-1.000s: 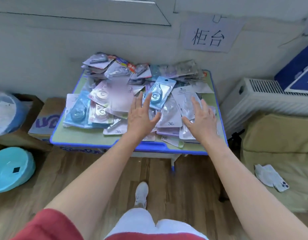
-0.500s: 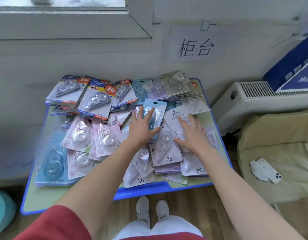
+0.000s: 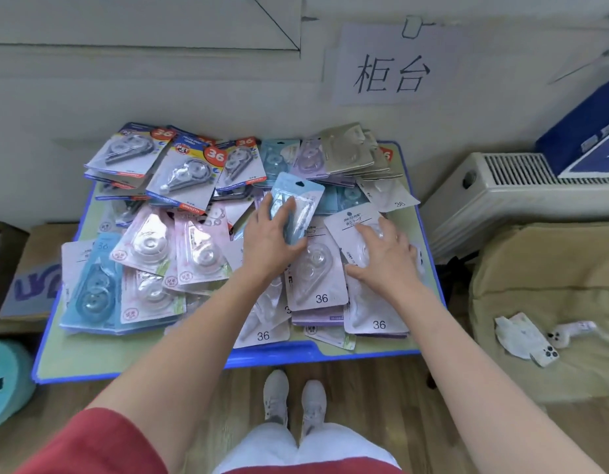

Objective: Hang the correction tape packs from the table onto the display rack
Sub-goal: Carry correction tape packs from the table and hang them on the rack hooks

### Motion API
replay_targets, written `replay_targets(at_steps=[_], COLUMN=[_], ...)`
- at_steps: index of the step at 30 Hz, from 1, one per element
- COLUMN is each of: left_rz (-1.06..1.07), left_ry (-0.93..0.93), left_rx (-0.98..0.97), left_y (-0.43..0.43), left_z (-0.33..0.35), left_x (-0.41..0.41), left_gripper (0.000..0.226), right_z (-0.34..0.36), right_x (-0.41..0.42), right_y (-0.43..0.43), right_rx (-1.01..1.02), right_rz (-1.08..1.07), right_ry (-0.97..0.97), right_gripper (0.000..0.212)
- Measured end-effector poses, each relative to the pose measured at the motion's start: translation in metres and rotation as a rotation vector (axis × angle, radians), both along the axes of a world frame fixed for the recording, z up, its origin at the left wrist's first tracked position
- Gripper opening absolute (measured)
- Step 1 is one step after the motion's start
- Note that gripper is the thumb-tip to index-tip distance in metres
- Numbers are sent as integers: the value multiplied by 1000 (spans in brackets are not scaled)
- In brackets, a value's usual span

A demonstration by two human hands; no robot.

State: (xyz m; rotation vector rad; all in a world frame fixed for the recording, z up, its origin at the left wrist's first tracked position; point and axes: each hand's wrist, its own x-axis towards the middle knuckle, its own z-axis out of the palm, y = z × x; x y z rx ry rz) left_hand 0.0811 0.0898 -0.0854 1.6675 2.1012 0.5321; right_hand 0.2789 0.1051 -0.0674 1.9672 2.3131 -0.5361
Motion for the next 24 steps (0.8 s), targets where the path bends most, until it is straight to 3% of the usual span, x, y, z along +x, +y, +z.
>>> replay_targets(at_steps=[10, 16, 24], left_rz=[-33, -205, -516], left_ry=[-10, -21, -81], left_rx=[39, 97, 160], left_y=[-38, -58, -138], left_z=[11, 12, 4], left_x=[12, 15, 10], left_gripper=[73, 73, 73], right_z=[6, 5, -15], right_x=[13, 4, -37], right_y=[-54, -104, -237], right_rx=[134, 232, 296], right_rz=[-145, -330, -705], right_ry=[168, 254, 267], right_gripper=[77, 78, 75])
